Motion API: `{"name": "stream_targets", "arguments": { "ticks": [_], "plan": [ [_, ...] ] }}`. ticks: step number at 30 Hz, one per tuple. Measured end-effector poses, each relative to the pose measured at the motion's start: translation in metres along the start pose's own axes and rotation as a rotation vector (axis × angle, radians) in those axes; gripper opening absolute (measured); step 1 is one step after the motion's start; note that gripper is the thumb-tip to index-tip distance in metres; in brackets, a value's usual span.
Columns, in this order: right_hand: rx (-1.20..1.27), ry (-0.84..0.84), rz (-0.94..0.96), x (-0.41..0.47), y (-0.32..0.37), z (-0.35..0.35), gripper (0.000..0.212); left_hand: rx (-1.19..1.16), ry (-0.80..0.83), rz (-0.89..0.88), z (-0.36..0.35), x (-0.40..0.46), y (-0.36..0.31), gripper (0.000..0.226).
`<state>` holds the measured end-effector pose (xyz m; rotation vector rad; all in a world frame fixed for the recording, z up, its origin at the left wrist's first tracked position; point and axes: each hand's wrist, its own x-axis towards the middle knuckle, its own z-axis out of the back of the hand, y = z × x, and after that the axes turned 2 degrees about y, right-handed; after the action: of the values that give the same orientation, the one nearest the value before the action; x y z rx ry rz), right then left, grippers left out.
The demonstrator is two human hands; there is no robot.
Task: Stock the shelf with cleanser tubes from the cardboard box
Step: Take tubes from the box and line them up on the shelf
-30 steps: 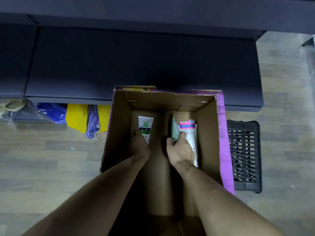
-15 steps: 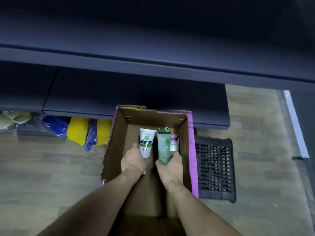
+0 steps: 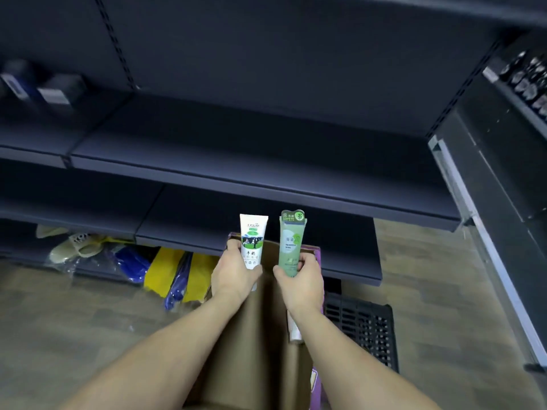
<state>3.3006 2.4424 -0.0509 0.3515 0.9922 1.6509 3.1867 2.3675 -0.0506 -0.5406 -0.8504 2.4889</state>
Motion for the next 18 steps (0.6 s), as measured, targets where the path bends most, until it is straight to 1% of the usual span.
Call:
{"name": "stream_targets", "arguments": {
  "ticks": [9, 13, 18],
  "plan": [
    [0.027, -0.088, 0.199, -0.020, 0.066, 0.070, 0.042, -0.021, -0.148, -0.165, 0.071, -0.015, -0.071, 0.054],
    [0.052, -0.144, 0.297, -0.025, 0.103, 0.104, 0.044, -0.033, -0.216, -0.285, 0.112, -0.020, -0.111, 0.050],
    [0.054, -0.246, 0.456, -0.034, 0.160, 0.155, 0.041, -0.082, -0.345, -0.420, 0.174, -0.026, -0.171, 0.045]
  ]
}}
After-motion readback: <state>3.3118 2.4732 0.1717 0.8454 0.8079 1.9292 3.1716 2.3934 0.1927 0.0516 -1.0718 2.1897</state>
